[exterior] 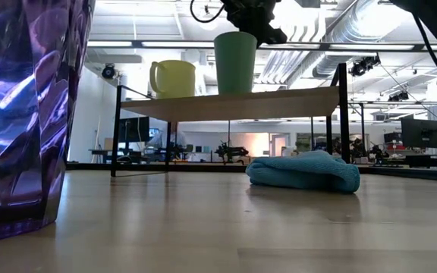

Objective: Stack small to large cups/mugs on shelf
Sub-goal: Put the violet cup on the shelf

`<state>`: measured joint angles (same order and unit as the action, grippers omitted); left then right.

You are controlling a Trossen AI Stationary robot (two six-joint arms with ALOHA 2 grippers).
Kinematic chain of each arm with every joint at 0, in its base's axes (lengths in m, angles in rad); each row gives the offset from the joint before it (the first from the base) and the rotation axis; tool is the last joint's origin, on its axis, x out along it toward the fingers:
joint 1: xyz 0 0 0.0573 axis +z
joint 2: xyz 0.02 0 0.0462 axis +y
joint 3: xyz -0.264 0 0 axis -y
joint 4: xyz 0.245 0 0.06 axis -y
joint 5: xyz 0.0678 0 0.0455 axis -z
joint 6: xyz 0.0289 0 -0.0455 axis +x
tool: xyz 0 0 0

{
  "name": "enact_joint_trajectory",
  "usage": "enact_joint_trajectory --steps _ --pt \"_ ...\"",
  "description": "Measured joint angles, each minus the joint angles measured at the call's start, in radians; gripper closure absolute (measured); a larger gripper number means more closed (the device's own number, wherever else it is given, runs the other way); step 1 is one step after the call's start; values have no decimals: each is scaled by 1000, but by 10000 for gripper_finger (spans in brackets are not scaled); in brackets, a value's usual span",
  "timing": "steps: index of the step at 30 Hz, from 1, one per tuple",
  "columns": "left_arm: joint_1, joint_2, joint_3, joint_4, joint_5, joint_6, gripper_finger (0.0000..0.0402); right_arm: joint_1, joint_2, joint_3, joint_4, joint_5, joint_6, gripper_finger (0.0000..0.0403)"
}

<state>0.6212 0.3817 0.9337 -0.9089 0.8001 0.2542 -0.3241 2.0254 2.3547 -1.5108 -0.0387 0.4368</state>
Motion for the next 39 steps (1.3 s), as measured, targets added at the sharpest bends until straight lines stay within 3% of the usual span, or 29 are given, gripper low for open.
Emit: enact_joint_trajectory --steps 16,28,39 --pt "0 0 0 -6 0 -2 275 0 0 0 0 -2 -5 351" --pt "0 0 0 -6 0 -2 275 4 0 0 18 -25 -27 281" --pt "0 0 0 -7 0 -2 275 3 0 0 11 -25 -30 277"
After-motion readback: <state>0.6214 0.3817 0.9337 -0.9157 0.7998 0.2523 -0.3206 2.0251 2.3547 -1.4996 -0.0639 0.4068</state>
